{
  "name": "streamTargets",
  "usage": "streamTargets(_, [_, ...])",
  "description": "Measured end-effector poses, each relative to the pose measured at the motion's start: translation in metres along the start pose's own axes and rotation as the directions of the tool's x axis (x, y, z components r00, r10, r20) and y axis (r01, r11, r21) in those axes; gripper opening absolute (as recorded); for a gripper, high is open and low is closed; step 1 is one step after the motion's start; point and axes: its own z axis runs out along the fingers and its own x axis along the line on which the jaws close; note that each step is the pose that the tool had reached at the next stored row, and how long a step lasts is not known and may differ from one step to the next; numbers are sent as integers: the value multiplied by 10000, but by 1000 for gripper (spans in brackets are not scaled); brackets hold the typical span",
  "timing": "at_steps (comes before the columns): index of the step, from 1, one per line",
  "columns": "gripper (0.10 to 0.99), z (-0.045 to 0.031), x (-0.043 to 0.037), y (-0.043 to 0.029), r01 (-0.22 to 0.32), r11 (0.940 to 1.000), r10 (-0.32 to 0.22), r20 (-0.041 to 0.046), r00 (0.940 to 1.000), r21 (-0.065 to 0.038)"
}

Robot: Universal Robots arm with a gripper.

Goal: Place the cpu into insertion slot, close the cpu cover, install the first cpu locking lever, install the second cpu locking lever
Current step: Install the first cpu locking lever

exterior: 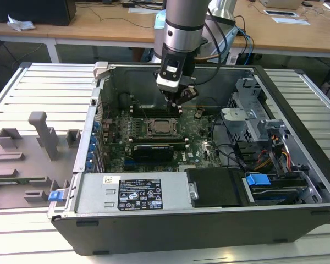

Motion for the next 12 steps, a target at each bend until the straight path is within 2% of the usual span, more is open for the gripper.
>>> streamTargets(2, [106, 0, 0, 0, 328, 9995, -328, 3, 9995, 8])
streamTargets(5, [106, 0, 0, 0, 962, 9954, -962, 9, 9954, 24])
streamTargets(8, [106, 0, 0, 0, 1499, 9887, -1499, 14, 9887, 38])
streamTargets(10, [106, 0, 0, 0, 1660, 9861, -1660, 15, 9861, 43])
streamTargets(12, [106, 0, 0, 0, 2079, 9781, -2079, 17, 9781, 53])
